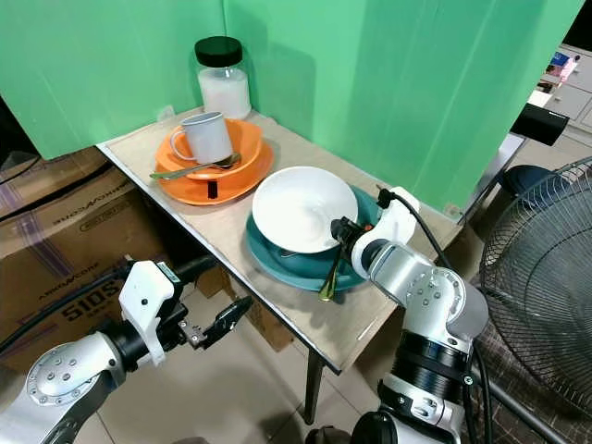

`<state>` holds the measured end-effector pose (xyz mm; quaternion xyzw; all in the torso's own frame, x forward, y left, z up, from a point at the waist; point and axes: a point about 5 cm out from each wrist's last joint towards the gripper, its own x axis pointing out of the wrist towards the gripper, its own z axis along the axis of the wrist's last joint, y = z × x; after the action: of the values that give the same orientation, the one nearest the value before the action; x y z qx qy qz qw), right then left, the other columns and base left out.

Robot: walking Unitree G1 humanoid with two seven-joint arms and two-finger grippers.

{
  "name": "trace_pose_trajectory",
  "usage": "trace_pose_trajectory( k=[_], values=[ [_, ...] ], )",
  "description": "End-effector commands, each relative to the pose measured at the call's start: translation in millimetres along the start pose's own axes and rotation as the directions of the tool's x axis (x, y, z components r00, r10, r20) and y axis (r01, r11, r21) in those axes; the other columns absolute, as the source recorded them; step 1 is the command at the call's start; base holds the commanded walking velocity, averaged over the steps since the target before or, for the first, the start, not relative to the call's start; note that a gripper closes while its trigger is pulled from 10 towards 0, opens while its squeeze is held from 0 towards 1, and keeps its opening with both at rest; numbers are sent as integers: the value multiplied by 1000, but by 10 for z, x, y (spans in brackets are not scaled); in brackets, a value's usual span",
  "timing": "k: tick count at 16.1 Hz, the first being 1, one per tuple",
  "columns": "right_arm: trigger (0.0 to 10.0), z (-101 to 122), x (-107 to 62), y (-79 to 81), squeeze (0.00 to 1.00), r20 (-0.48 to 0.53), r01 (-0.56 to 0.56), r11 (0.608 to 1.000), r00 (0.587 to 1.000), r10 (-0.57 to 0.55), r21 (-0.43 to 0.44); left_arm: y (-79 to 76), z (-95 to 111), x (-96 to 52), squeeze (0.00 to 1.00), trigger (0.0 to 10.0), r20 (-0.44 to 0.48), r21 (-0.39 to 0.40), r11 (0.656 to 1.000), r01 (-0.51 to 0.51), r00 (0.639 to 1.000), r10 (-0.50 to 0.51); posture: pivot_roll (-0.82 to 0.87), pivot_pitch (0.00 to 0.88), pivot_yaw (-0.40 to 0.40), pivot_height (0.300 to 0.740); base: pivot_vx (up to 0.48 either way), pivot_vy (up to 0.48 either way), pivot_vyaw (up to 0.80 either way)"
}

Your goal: Setting the table

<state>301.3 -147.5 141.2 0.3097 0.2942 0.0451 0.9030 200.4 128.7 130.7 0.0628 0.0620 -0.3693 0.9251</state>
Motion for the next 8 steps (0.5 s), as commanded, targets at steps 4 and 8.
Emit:
trace_pose_trajectory(
  k=[4, 8],
  values=[
    [0, 17, -45, 10, 0, 25, -19, 1000, 1000, 19, -1, 13, 4, 12, 0, 10000, -8, 17, 1000, 11, 1000, -10, 38, 24, 16, 740, 0, 0, 0],
    [0, 31, -64, 43, 0, 47, -34, 999, 998, 35, -10, 43, 11, 25, 0, 10000, -10, 32, 999, 12, 1000, -11, 34, 17, 21, 740, 0, 0, 0]
  ],
)
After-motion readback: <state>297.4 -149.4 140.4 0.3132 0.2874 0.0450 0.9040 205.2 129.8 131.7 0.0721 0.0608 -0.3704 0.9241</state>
